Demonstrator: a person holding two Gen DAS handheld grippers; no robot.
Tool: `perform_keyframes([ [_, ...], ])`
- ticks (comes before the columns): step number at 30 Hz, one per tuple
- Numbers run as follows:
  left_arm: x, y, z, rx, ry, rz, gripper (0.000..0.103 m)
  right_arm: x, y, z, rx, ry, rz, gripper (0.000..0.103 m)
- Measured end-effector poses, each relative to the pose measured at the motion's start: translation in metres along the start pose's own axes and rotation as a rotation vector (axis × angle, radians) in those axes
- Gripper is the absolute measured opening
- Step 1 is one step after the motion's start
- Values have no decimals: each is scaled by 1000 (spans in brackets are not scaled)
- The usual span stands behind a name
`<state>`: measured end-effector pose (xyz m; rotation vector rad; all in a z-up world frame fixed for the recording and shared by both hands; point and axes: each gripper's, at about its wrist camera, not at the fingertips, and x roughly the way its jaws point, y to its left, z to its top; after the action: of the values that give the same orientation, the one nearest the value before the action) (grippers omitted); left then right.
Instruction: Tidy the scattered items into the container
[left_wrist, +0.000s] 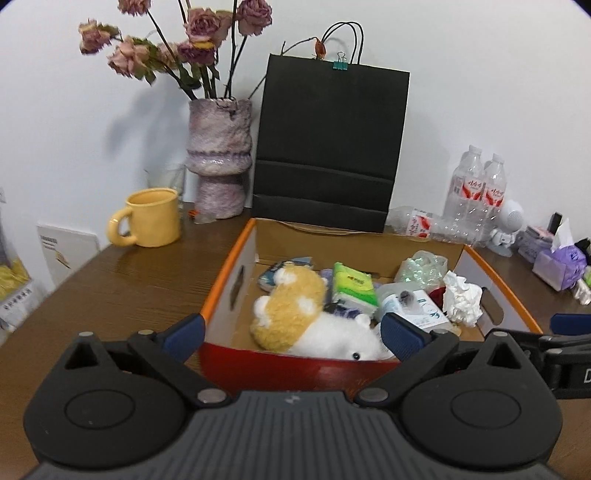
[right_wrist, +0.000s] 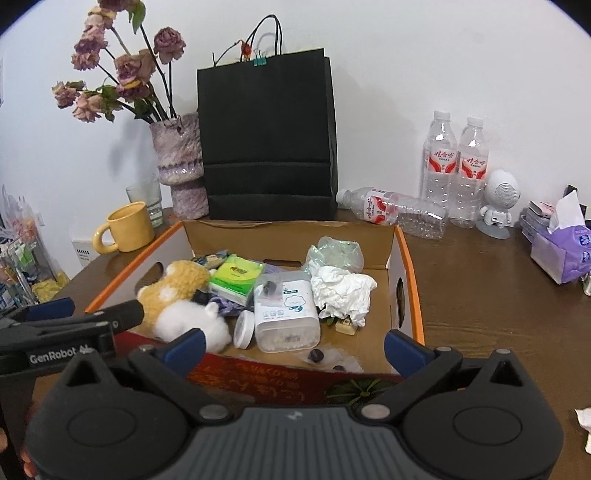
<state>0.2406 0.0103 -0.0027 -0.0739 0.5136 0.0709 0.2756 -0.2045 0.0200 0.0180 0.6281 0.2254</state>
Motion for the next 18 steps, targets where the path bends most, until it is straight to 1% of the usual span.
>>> perform_keyframes([
  [5, -24, -1, 6, 23, 33, 31, 103, -20, 14, 3, -27, 20, -71, 103],
  [7, -33, -2, 8, 12, 57, 69, 103, -30, 19, 3, -41, 19, -85, 103],
  [11, -51, -1, 13, 8, 88, 88, 103, -53, 27, 2, -46, 19, -63, 103],
  [18, -89, -1, 15, 20, 87, 93, 103, -93, 42, 1, -48, 12, -65, 103],
])
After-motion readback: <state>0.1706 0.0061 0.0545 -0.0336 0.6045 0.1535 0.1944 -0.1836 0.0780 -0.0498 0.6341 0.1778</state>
